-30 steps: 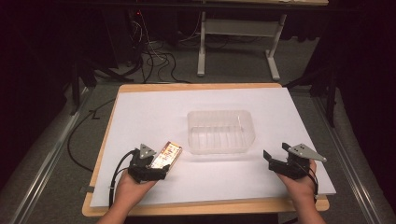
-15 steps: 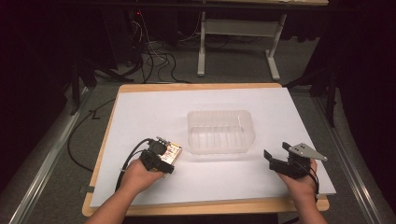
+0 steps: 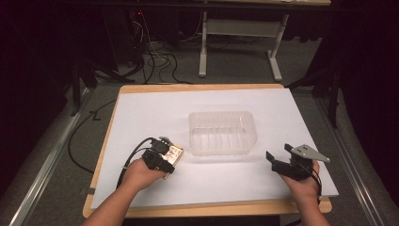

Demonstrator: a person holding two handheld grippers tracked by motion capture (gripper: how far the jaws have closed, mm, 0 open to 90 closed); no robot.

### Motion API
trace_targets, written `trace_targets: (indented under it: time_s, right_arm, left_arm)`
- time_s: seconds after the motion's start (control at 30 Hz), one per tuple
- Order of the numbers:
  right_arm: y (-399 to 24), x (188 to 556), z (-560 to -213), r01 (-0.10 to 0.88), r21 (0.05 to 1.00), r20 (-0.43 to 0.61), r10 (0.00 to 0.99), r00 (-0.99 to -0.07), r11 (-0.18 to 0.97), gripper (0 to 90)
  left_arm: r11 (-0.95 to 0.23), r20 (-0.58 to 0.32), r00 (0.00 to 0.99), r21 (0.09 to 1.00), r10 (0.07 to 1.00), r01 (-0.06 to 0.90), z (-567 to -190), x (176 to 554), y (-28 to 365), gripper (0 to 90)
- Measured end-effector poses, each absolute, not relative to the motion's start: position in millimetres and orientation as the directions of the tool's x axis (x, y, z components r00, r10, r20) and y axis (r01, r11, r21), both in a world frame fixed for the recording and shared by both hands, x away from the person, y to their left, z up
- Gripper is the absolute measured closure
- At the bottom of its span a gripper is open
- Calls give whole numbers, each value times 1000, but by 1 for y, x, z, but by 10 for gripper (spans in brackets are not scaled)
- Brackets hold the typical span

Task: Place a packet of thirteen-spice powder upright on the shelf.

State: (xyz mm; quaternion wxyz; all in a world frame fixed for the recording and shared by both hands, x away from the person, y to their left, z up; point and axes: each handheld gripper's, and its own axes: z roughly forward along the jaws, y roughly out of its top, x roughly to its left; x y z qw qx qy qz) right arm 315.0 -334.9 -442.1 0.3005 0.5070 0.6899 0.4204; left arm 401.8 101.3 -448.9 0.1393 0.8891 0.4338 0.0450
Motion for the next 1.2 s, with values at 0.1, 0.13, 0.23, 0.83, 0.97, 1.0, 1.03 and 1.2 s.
trace_targets:
  time_s: [0.1,0.13,0.23,0.83,0.97,1.0,1.03,1.2]
  right_arm:
    - [-335,315,-442,448,884,13,952,-305,132,192]
    - [-335,315,-442,448,884,13,952,-305,131,192]
    - [-335,315,-442,448,884,13,952,-306,132,194]
    - [-335,315,-443,454,882,18,953,-302,127,199]
    - [-335,315,-443,453,882,15,953,-304,130,199]
    - [-335,316,-444,454,881,16,953,-304,129,199]
    - [-335,316,-444,454,882,17,953,-303,129,199]
    - [-334,316,-444,455,882,20,953,-303,126,199]
  left_arm:
    - [-585,-39,620,286,784,758,-449,402,101,317]
    - [-582,-39,618,291,786,759,-449,401,101,318]
    - [-588,-36,623,294,781,754,-449,400,102,321]
    - [-532,-83,615,418,784,736,-450,381,126,324]
    - [-503,-101,615,479,782,719,-450,371,133,325]
    - [-499,-96,616,494,782,711,-450,368,134,325]
    - [-495,-95,618,510,781,704,-450,366,135,325]
    - [-432,-131,619,606,774,668,-451,353,142,325]
